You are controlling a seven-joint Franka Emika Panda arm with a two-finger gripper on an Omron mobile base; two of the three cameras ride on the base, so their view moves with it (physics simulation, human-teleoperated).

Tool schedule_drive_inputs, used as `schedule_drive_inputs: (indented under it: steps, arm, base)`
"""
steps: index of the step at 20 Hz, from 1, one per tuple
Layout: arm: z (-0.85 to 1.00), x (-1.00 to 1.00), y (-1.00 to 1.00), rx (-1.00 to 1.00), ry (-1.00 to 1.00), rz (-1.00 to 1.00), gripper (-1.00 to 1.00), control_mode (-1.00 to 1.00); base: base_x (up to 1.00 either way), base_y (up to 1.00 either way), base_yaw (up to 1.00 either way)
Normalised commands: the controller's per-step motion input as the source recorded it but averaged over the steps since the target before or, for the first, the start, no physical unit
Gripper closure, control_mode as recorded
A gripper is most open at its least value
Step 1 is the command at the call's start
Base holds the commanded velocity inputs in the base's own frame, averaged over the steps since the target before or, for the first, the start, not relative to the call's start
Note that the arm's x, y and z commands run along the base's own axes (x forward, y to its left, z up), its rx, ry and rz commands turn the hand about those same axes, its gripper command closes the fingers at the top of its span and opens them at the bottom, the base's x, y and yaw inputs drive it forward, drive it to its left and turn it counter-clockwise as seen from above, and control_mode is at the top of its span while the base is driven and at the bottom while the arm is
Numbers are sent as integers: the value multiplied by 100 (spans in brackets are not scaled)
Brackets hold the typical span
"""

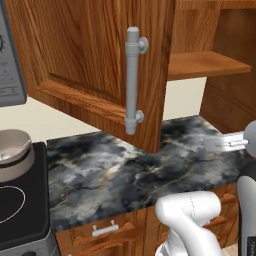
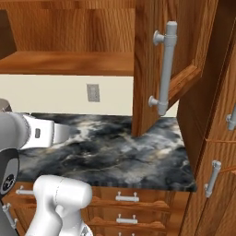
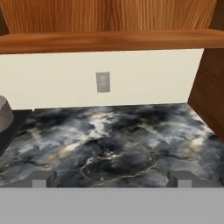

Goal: Open the cabinet and move the ladle to the pot. Then close the cabinet.

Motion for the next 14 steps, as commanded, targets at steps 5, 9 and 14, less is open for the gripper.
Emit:
schedule_drive_inputs:
  steps: [5,9,14]
  arm:
    - [0,0,0,0,0,0,-100,100]
    - [0,0,0,0,0,0,-100,100]
    - [0,0,0,0,0,0,-100,100]
  base:
    - [11,-23,3]
    - [20,-17,0]
    - [34,-2,0]
